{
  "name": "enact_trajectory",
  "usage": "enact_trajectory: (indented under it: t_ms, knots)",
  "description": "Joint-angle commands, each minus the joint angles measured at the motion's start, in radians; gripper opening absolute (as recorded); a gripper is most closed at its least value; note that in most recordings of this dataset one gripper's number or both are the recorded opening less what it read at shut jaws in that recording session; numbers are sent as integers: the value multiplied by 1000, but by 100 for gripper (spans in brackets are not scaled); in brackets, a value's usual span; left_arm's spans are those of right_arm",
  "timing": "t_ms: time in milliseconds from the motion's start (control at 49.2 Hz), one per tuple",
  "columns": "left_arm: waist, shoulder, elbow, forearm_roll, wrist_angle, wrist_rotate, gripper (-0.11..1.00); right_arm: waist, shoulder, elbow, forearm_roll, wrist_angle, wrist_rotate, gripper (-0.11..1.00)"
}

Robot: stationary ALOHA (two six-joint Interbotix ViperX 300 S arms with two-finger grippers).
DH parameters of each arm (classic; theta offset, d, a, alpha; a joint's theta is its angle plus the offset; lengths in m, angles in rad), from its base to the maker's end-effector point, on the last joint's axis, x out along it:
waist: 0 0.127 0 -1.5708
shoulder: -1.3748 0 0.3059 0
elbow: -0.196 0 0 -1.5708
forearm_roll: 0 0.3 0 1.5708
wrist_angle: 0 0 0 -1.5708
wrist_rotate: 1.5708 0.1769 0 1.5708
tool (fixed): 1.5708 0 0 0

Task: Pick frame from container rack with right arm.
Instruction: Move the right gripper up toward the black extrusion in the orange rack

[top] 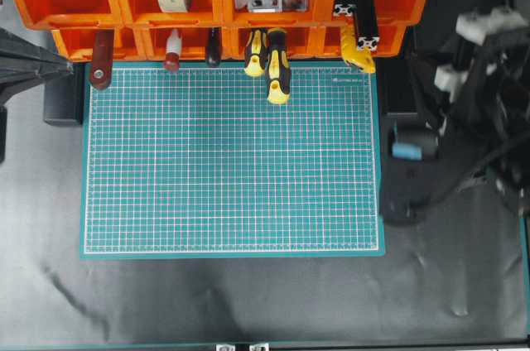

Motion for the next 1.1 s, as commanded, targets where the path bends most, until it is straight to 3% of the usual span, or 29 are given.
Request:
enact_trajectory:
  t_ms: [0,142,264,366,468,590,651,712,854,1077]
  knots:
    - [3,8,-29,3,-5,-3,1,21,-8,-5,-66,37,29,-1]
    - [5,8,-28,3,-5,-3,1,37,-28,15,-114,37,98,-1]
    - [3,12,-28,3,-5,-5,1,38,-40,31,-115,18,123,0]
    - [3,14,-29,3,-5,-5,1,38,-38,41,-117,15,123,7]
    - [3,14,-29,3,-5,-5,1,38,-31,54,-117,15,124,27]
    - [3,14,-28,3,-5,-5,1,38,-15,84,-126,17,127,61]
    - [2,14,-28,3,-5,-5,1,38,8,103,-161,21,132,76]
    - [3,14,-28,3,-5,-5,1,40,37,114,-207,28,140,84]
    - [5,14,-28,3,-5,-5,1,40,109,110,-258,17,170,83]
    - [5,14,-28,3,-5,-5,1,32,172,114,-262,9,275,83]
